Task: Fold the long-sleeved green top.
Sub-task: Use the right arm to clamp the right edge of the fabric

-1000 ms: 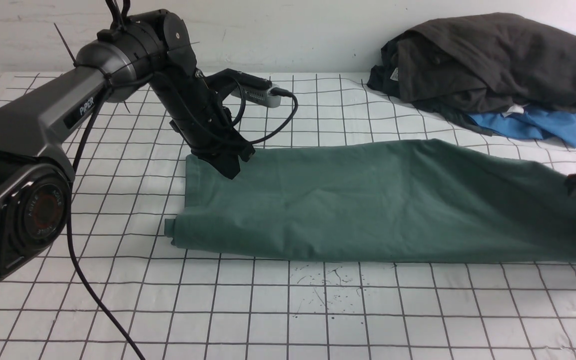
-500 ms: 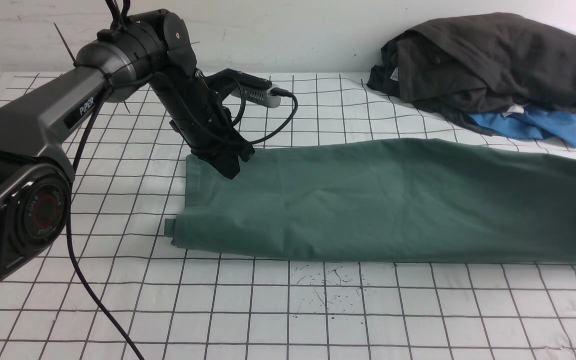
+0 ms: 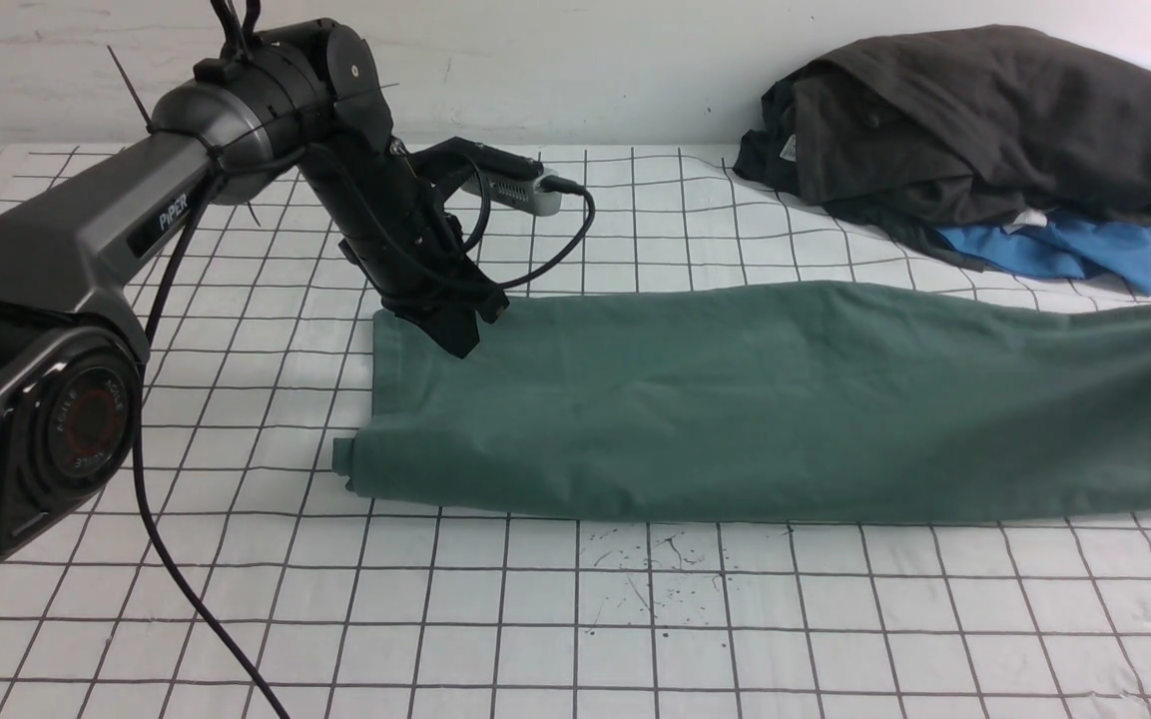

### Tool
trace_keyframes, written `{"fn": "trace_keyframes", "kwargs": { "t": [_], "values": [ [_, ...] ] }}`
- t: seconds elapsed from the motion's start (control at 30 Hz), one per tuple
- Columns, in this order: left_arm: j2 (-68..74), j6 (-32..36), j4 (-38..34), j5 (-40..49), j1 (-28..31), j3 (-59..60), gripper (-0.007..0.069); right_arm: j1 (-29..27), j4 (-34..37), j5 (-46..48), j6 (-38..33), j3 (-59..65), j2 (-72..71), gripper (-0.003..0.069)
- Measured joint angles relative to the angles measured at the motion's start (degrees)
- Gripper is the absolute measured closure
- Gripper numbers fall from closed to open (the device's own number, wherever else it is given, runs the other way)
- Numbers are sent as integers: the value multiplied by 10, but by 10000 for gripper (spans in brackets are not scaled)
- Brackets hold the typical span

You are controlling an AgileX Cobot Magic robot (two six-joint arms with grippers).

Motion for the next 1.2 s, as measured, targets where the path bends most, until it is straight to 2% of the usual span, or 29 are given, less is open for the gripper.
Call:
{"fn": "trace_keyframes", "kwargs": {
  "t": [0.2,0.53,0.87,1.2],
  "values": [
    [0,1,0,0,0,0,631,-12,1,-1,5,19,-31,225],
    [0,1,0,0,0,0,631,-70,7,-6,19,169,-34,202],
    [0,1,0,0,0,0,631,-67,44,-51,19,183,-16,128],
    [0,1,0,0,0,0,631,-44,47,-70,19,183,-4,123]
  ]
}}
